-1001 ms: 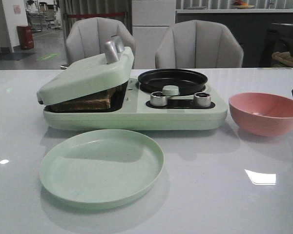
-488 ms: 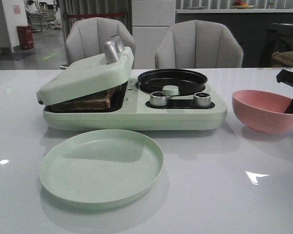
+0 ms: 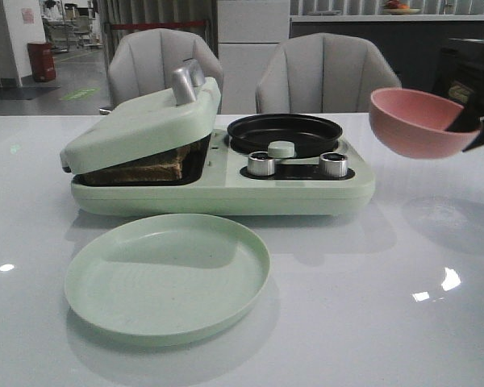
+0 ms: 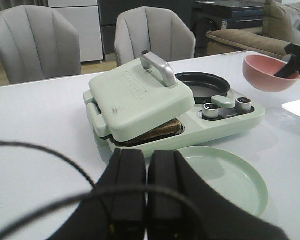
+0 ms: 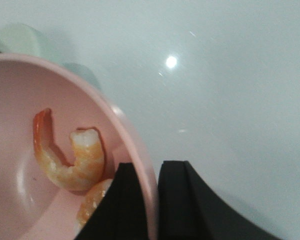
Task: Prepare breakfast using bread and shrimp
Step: 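Carry the pink bowl with the right gripper over the black frying pan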
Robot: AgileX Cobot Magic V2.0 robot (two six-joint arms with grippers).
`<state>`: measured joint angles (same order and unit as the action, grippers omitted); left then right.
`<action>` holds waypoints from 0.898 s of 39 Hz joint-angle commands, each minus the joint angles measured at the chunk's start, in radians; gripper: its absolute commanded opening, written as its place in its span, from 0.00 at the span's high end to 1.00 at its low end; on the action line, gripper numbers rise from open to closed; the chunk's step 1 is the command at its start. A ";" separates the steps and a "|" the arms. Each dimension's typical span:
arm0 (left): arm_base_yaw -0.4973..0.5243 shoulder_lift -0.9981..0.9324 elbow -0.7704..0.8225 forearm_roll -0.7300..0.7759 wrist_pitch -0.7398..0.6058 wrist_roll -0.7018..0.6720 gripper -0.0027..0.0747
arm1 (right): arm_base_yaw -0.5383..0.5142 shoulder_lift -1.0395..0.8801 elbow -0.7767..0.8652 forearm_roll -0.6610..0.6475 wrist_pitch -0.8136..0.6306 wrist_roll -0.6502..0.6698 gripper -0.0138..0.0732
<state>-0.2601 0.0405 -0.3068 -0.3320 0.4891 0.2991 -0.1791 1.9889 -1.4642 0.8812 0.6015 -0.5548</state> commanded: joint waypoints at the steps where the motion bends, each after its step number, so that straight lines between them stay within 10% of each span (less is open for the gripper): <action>1: 0.001 0.012 -0.024 -0.020 -0.075 -0.010 0.82 | 0.062 -0.060 -0.125 0.053 -0.006 -0.030 0.68; 35: 0.001 0.012 -0.024 -0.020 -0.075 -0.010 0.82 | 0.414 0.068 -0.261 -0.161 -0.905 -0.153 0.68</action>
<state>-0.2601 0.0405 -0.3068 -0.3320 0.4891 0.2991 0.2309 2.1176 -1.6888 0.7674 -0.1717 -0.7197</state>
